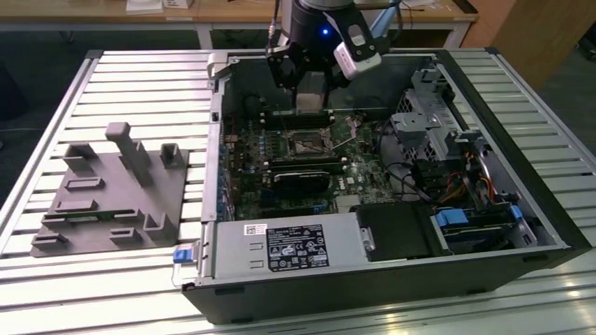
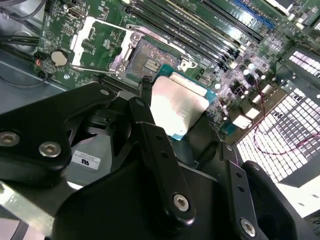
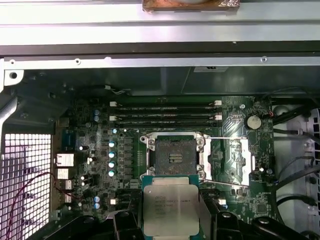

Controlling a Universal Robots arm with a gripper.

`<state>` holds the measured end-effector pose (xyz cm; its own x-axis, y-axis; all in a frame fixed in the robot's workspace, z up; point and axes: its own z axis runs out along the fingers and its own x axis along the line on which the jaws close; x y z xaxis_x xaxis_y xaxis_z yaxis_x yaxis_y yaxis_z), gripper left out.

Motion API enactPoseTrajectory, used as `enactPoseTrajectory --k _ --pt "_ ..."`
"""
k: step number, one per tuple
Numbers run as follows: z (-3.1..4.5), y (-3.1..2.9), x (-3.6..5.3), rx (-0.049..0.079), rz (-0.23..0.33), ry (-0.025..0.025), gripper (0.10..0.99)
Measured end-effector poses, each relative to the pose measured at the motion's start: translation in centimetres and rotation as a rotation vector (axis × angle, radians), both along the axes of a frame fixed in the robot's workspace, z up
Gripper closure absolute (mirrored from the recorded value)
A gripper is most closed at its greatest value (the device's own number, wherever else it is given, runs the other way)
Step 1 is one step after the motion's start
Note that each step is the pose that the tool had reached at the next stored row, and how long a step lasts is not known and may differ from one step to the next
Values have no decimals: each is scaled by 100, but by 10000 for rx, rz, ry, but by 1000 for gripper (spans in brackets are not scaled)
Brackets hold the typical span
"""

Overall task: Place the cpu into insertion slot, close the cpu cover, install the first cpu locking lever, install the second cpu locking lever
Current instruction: 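Place the cpu into insertion slot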

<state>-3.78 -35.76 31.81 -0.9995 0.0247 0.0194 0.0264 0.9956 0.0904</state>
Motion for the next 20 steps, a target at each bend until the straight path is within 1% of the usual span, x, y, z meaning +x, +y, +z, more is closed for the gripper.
enactPoseTrajectory --k 20 --pt "-153 0 0 0 0 0 549"
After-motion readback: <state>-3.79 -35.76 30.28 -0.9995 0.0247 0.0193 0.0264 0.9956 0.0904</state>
